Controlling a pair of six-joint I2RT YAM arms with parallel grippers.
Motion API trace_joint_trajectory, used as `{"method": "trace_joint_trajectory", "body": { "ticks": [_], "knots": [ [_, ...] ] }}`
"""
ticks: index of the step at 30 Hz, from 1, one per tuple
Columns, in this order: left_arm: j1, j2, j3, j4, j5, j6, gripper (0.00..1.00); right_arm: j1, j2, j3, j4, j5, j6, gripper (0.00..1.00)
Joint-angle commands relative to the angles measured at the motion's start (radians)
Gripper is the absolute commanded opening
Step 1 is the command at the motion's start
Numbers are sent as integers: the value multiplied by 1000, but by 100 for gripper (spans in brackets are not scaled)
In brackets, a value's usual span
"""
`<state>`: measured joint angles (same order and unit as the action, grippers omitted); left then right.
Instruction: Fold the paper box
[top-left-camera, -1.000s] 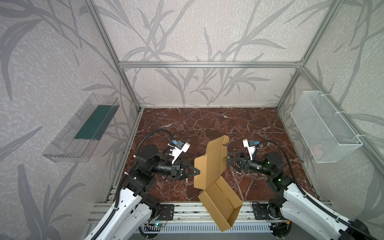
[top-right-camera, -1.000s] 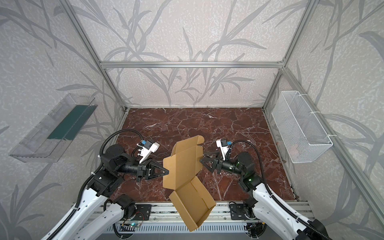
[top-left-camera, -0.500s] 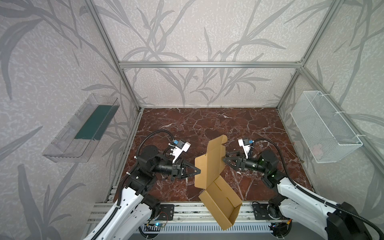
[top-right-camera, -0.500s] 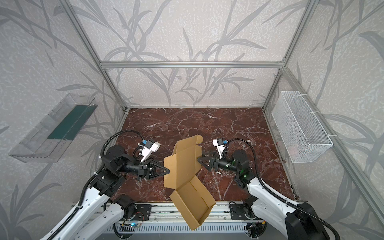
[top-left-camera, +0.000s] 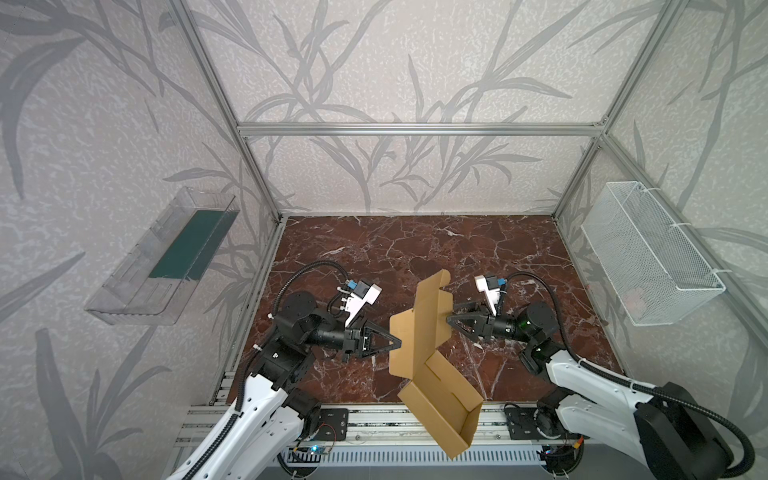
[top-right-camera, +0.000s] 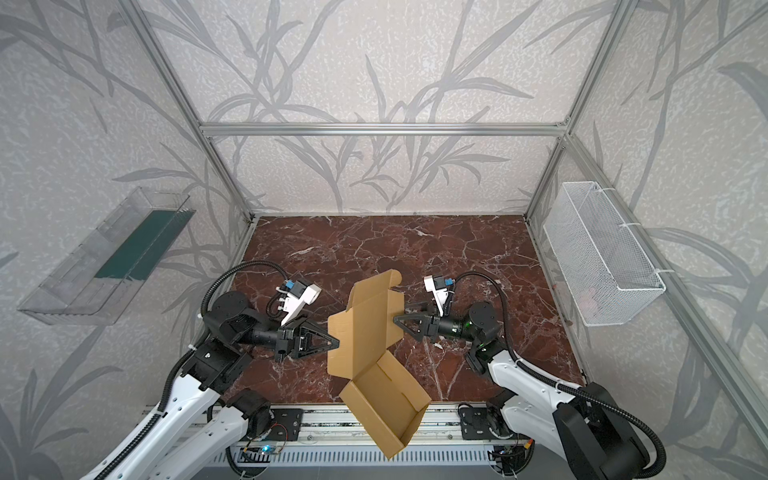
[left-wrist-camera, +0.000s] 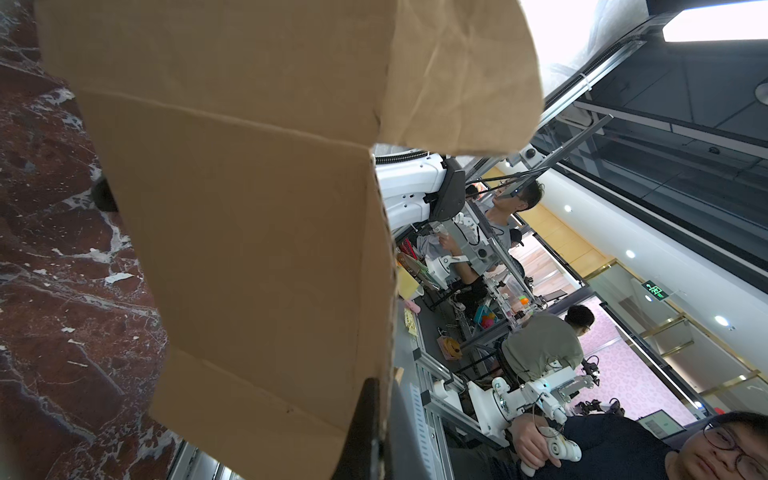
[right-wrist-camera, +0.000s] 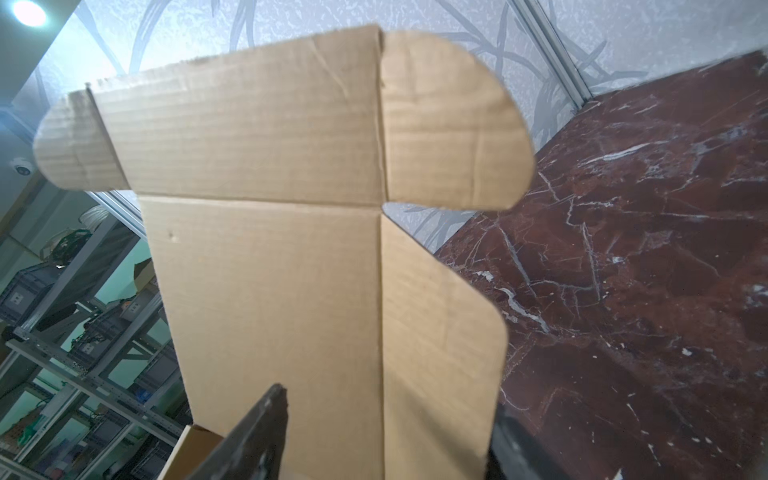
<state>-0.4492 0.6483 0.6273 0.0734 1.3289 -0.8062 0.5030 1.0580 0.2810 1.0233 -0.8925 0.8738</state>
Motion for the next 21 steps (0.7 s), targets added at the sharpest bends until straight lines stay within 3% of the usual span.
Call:
{"method": "trace_joint_trajectory", "body": {
  "ticks": [1,7,10,15,21],
  "knots": [
    [3,-16,19,-100,-10,92,0,2,-40,-10,84,-35,34,57],
    [5,0,40,-191,-54,178,0,1,-324,-10,-446,163,-220,39],
    [5,28,54,-235,-78,229,0,2,-420,9,-629,262,-297,30],
    [5,83,86,-320,-151,326,0,2,-419,24,-677,270,-314,18],
    [3,156,135,-468,-440,474,0,3,-493,56,-877,460,-400,6]
  ]
}}
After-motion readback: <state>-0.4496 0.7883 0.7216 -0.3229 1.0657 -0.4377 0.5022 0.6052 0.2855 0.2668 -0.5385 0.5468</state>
